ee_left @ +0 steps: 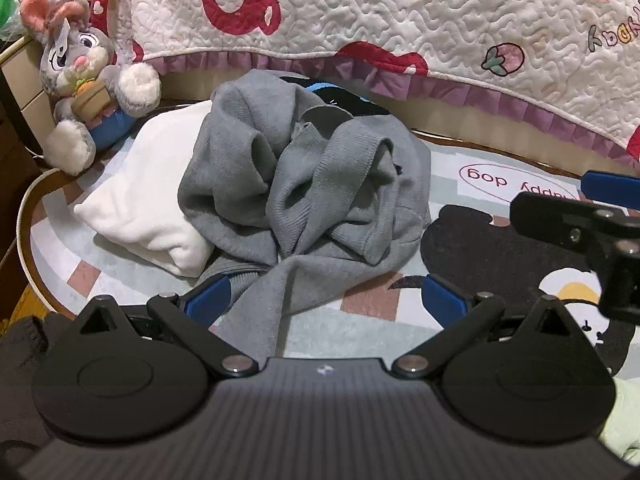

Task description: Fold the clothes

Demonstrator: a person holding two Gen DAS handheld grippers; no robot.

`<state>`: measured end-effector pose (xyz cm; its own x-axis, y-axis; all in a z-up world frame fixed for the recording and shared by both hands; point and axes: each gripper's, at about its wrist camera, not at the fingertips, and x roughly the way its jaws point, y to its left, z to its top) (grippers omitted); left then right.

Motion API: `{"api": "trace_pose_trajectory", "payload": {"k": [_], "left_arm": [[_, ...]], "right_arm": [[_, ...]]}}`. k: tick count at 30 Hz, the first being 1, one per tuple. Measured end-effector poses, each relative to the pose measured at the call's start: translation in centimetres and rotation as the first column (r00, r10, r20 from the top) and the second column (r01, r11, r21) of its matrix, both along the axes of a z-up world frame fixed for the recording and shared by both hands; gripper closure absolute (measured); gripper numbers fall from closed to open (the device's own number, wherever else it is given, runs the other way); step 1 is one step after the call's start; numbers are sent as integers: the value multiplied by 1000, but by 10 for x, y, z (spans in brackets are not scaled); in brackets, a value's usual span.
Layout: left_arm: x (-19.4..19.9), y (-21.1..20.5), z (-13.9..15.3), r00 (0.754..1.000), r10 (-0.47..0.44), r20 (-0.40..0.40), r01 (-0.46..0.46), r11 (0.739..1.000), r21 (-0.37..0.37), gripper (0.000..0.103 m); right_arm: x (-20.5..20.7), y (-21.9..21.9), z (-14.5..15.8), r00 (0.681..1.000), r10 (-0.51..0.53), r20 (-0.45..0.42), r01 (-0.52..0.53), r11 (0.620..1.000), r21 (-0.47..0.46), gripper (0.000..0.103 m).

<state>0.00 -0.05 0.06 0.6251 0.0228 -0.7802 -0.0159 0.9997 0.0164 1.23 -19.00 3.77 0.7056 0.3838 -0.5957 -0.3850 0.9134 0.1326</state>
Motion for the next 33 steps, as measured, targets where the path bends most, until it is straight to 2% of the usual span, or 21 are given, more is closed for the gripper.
{"api": "trace_pose_trajectory", "payload": {"k": [9, 12, 20, 33], "left_arm": [[1, 5, 0, 1000, 7, 27, -6, 999, -42, 0], [2, 2, 3, 1000, 11, 20, -11, 1000, -24, 0], [4, 7, -3, 1000, 25, 5, -25, 999, -20, 0], [6, 9, -6, 1000, 29, -7, -29, 999, -22, 0]], "right_arm": [[5, -6, -2, 1000, -7, -1, 7, 1000, 21, 19], [8, -5, 2, 1000, -4, -12, 4, 1000, 25, 19], [13, -13, -3, 997, 2, -78, 7, 993, 119, 17], [15, -16, -7, 995, -19, -94, 30, 993, 114, 17]]}}
